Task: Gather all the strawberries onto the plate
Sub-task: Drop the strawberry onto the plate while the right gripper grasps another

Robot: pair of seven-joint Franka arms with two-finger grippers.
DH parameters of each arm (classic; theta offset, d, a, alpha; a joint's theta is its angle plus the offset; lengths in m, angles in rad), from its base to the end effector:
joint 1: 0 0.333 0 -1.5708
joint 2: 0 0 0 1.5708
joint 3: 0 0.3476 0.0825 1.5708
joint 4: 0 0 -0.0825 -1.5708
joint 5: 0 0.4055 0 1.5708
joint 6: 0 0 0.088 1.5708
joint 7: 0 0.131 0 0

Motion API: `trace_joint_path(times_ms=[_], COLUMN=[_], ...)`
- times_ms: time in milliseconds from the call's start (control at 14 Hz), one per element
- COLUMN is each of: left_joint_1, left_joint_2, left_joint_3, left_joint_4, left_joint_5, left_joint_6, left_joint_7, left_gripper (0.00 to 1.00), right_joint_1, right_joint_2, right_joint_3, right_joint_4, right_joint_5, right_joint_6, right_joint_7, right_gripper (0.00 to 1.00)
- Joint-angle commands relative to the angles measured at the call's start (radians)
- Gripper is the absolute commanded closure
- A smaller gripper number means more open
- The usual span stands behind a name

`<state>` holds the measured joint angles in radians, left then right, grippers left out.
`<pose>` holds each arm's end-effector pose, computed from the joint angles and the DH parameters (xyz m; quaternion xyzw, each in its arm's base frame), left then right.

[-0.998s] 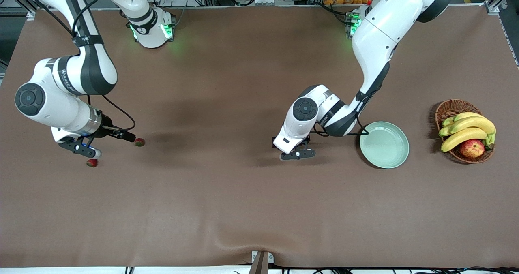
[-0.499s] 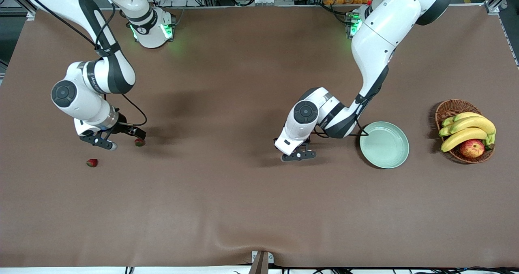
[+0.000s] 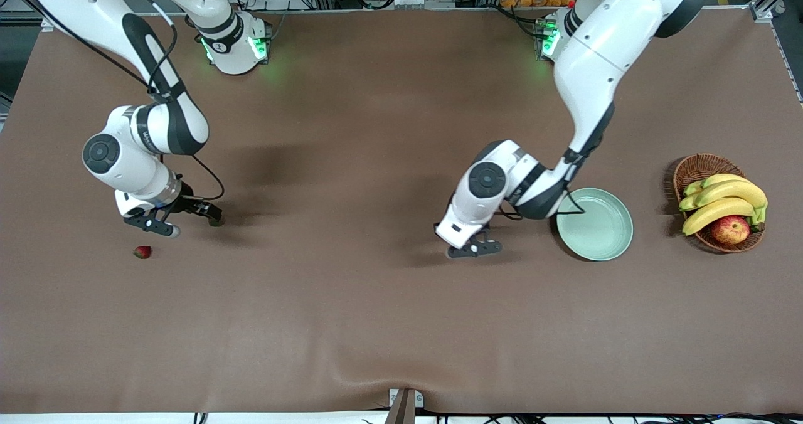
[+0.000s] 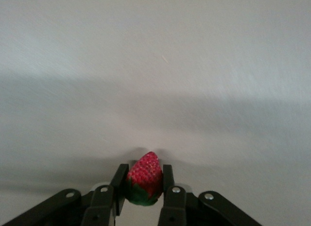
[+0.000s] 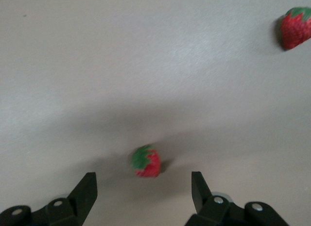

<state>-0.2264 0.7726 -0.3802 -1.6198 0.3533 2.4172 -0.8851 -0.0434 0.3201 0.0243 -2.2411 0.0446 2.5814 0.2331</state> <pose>0.6291 -0.3843 0.1861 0.9966 0.0665 0.0301 0.0370 0.5696 -0.0109 0.2140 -0.9893 0.1450 -0.0083 0.0168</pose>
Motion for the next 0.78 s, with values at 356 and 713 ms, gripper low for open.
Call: trace_joint_path(times_ms=[356,713], left_joint_1=[0.339,0.436], left_joint_2=[-0.358,-0.407], left_joint_3=[-0.175,-0.187], left_joint_4=[-0.341,-0.403], left_joint_5=[0.023,0.026], left_joint_6=[-0.198,-0.296], left_joint_7=[0.141,0.187], left_gripper=[1.0,1.0], right_joint_1=[-0.024,-0.006], right_joint_2=[0.076,0.106], right_joint_3=[0.02,0.02], right_joint_4=[0.031,0.035], right_joint_5=[-0.003,-0.003], right_joint_6=[0.052,0.085], right_joint_7=[-0.008,-0.003], right_gripper=[0.39,0.56])
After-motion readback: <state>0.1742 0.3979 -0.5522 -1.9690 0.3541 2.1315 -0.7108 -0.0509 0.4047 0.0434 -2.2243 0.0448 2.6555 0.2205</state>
